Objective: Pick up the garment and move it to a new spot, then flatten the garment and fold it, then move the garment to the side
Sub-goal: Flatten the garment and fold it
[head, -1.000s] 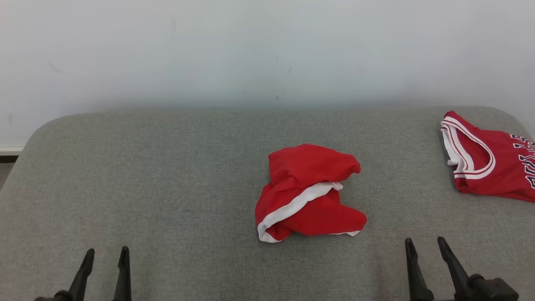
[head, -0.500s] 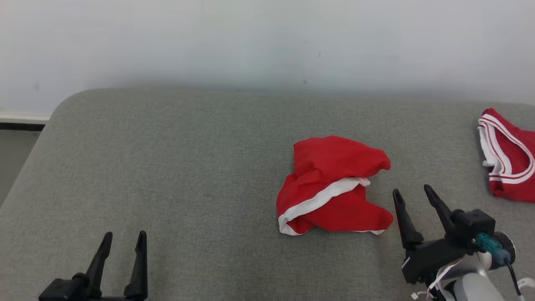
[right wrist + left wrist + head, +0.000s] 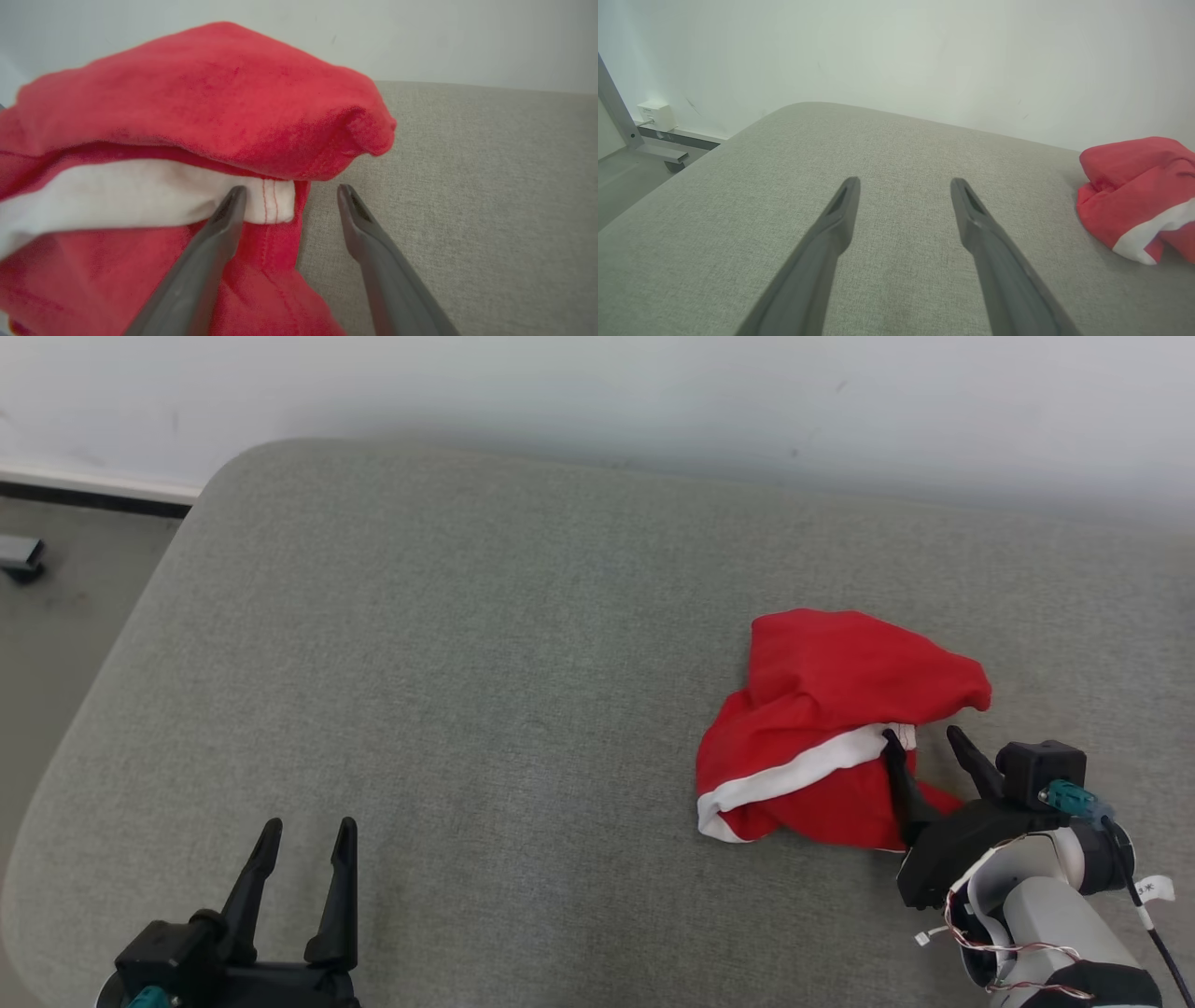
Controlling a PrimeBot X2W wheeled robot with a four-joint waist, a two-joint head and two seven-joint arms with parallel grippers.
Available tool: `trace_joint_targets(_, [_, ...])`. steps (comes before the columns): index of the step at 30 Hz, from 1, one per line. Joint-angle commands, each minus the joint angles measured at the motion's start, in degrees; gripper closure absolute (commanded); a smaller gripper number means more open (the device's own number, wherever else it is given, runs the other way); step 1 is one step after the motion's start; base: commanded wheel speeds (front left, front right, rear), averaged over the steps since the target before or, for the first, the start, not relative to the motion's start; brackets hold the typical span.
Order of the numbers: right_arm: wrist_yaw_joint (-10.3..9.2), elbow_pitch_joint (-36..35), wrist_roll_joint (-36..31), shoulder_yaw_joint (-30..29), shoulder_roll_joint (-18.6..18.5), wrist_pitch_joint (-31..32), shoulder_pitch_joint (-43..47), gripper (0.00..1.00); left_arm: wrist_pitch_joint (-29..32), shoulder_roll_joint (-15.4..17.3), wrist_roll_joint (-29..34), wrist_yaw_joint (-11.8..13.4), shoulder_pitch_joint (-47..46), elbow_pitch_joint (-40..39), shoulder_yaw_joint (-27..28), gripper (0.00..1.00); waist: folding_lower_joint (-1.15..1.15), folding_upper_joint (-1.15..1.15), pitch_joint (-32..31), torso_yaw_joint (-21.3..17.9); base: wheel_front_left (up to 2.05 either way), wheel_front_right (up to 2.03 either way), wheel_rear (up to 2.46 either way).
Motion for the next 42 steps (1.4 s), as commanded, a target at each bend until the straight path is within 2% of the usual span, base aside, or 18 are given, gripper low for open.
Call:
trace_joint_targets(1, [-0.17, 2.2, 1.3, 0.3, 0.4, -0.4, -1.2, 0.0, 0.0, -0.4, 0.9, -0.3, -1.0, 0.4, 0.2, 0.0, -0.01, -0.01, 1.6, 1.7, 0.0, 0.0, 0.0])
trace_joint_targets(2, [-0.17, 3.4, 2.0, 0.6, 0.5, -0.4, -1.8, 0.0, 0.0, -0.5, 1.0, -0.4, -1.1, 0.5, 0.3, 0.0, -0.01, -0.01, 1.7, 1.9, 0.0, 0.0, 0.0])
trace_joint_targets(3, [-0.17, 4.7, 2.6, 1.2, 0.6, -0.2, -2.4, 0.26, 0.0, -0.6, 1.0, -0.6, -1.3, 0.7, 0.3, 0.0, -0.01, -0.01, 1.8, 2.0, 0.0, 0.0, 0.0])
trace_joint_targets(4, [-0.17, 5.5, 3.6, 1.7, 1.0, -0.3, -2.8, 1.0, 0.0, -0.7, 1.0, -0.6, -1.5, 0.9, 0.5, 0.0, -0.01, -0.01, 1.8, 2.1, 0.0, 0.0, 0.0])
trace_joint_targets(14, [-0.17, 8.0, 8.2, 4.9, -1.2, -5.3, -1.9, 1.0, 0.0, -1.3, 2.1, -1.0, 0.6, 1.8, 2.1, 0.0, -0.01, -0.01, -1.5, 0.1, 0.0, 0.0, 0.0])
trace_joint_targets(23, [-0.17, 0.8, 10.1, 4.6, -7.8, -6.5, -0.4, 1.0, 0.0, -2.0, 2.9, -1.1, 2.7, 1.8, 2.9, 0.0, -0.01, -0.01, -4.7, -3.3, 0.0, 0.0, 0.0])
trace_joint_targets(26, [-0.17, -2.8, 10.1, 5.0, -8.5, -6.5, -1.2, 1.0, 0.0, -2.2, 3.2, -1.2, 2.5, 1.9, 2.8, 0.0, -0.01, -0.01, -5.2, -3.5, 0.0, 0.0, 0.0])
trace_joint_targets(30, [-0.17, -7.6, 9.6, 6.8, -7.1, -5.4, -2.5, 1.0, 0.0, -2.1, 3.4, -1.3, 3.2, 1.9, 3.0, 0.0, -0.01, -0.01, -6.3, -3.0, 0.0, 0.0, 0.0])
trace_joint_targets(35, [-0.17, -12.3, 9.5, 10.2, -3.1, -3.8, -5.1, 1.0, 0.0, -1.9, 3.7, -1.1, 3.4, 2.2, 3.5, 0.0, -0.01, -0.01, -7.8, -1.7, 0.0, 0.0, 0.0])
trace_joint_targets(42, [-0.17, -12.1, 10.8, 15.7, 3.6, -3.5, -9.2, 1.0, 0.0, -1.8, 3.9, -1.0, 3.7, 2.4, 3.3, 0.0, -0.01, -0.01, -8.9, 0.1, 0.0, 0.0, 0.0])
